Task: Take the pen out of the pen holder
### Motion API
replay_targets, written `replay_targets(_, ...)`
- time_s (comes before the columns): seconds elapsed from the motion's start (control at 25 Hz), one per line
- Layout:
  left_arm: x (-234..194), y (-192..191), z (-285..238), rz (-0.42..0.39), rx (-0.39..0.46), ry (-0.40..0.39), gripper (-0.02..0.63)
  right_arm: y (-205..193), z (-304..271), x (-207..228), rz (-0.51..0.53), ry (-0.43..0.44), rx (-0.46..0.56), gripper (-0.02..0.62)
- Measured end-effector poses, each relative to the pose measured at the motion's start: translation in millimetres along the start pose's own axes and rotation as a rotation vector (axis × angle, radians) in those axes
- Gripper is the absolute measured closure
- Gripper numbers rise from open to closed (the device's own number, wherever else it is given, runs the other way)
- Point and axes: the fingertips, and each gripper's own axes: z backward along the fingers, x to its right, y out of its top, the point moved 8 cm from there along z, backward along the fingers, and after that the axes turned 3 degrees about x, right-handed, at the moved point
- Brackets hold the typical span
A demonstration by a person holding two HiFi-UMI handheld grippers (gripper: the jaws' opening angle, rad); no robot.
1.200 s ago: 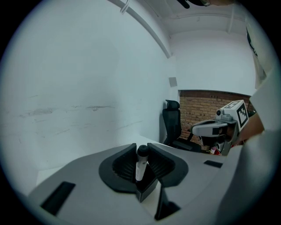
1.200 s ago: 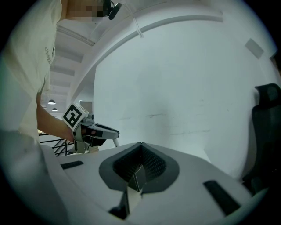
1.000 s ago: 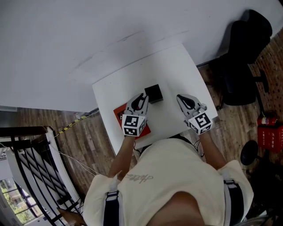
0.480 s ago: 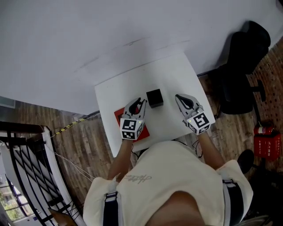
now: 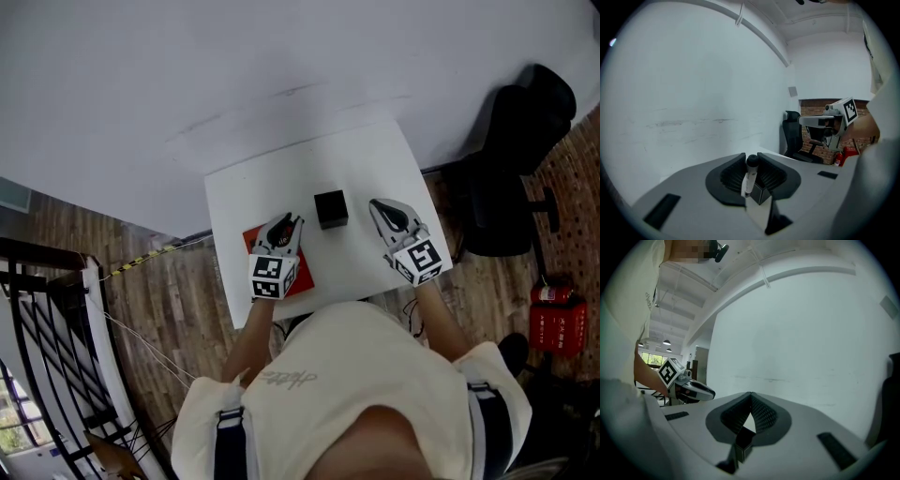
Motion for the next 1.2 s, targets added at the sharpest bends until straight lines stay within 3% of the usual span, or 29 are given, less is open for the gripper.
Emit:
replay_targets(0.48, -9, -3, 20, 0.01, 0.01, 0.04, 0.517, 8, -4, -14, 0.016, 0.024, 0.006, 0.588)
replay_targets(1.2, -4, 1, 19, -0.005, 0.017, 0.018, 0.517, 7, 6, -22, 0.031, 0.02, -0.001, 0.588)
